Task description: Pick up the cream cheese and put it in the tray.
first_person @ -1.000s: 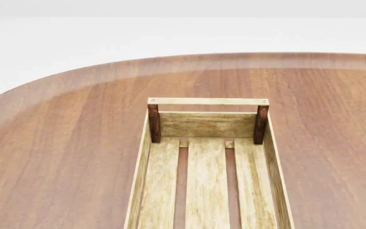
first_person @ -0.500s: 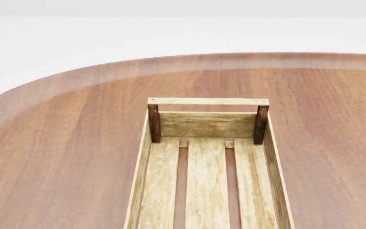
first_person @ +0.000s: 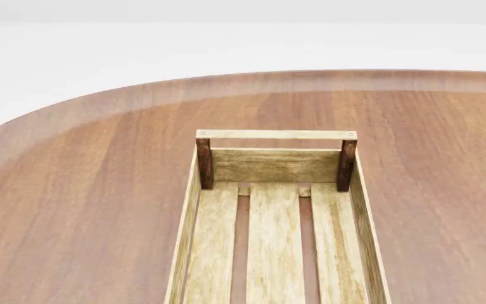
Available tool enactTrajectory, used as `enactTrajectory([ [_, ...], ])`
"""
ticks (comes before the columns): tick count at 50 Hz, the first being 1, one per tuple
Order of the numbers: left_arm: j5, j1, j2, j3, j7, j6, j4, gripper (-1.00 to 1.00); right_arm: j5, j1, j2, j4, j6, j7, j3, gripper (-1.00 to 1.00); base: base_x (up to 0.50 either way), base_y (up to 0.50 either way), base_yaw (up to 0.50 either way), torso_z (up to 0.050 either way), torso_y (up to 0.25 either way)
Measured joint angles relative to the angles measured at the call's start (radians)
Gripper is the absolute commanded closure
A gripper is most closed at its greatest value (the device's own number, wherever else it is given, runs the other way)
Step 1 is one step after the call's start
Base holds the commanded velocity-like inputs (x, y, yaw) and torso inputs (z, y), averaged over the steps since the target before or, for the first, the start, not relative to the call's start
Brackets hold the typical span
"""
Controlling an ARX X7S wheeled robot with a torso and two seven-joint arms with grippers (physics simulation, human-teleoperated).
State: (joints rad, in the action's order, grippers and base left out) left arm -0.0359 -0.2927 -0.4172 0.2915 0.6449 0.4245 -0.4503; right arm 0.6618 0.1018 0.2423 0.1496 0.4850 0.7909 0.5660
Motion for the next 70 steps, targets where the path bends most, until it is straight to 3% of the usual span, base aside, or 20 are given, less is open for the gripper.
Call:
enactTrajectory([
  [31, 0.0, -0.003, -0.004, 0.0, 0.006, 0.0, -0.006, -1.0, 0.007, 0.098, 0.036, 0.382, 0.068, 0.087, -0.02, 1.0, 0.0, 0.0, 0.0, 0.0, 0.0],
  [70, -0.002, 0.005, -0.007, 0.007, 0.01, -0.004, -0.001, -1.0, -0.009, -0.051, 0.196, 0.451, 0.212, 0.14, -0.128, 1.0, 0.0, 0.0, 0.0, 0.0, 0.001],
])
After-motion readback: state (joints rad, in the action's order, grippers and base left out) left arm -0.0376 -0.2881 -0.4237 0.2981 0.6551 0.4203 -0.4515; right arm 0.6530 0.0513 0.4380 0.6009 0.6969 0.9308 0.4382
